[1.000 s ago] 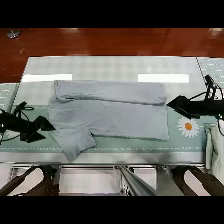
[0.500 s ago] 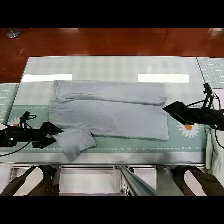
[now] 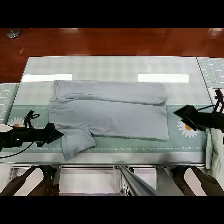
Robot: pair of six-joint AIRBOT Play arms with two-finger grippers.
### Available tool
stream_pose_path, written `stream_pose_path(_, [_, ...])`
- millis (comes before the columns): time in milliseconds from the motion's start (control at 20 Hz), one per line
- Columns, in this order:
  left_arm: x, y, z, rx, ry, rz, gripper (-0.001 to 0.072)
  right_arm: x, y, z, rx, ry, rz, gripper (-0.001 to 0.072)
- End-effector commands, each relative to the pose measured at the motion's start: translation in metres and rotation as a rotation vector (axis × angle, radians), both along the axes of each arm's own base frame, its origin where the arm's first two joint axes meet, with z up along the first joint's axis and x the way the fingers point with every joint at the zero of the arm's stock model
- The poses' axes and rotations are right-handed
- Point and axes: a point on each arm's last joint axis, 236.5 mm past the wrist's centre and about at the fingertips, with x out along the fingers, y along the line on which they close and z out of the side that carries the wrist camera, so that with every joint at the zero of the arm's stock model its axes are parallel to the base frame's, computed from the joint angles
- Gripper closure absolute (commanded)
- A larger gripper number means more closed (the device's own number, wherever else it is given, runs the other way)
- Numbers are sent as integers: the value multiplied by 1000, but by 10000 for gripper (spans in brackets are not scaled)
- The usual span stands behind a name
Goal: Fold the shirts.
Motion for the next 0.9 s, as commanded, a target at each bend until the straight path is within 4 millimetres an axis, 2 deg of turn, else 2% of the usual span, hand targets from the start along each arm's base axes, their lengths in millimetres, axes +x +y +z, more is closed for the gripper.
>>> stream_pose_path(0, [3,-3,3,-10,-21,-10,683,-80,-30,-34,-88,324,7,90])
stream_pose_path(50, [3,-3,3,-10,-21,-11,683,-89,-17,-38,-35,351,17,89])
stream_pose_path(150, [1,-4,3,-16,-18,-17,683,-84,13,-44,57,311,56,90])
stream_pose_path(250, [-1,-7,5,-26,-11,-25,683,-94,27,-55,51,342,124,90])
stream_pose_path(350, [-1,-7,5,-28,-10,-26,683,-103,33,-64,46,392,174,90])
stream_pose_path(850, [-1,-7,5,-26,-12,-29,683,-36,66,-71,102,211,120,90])
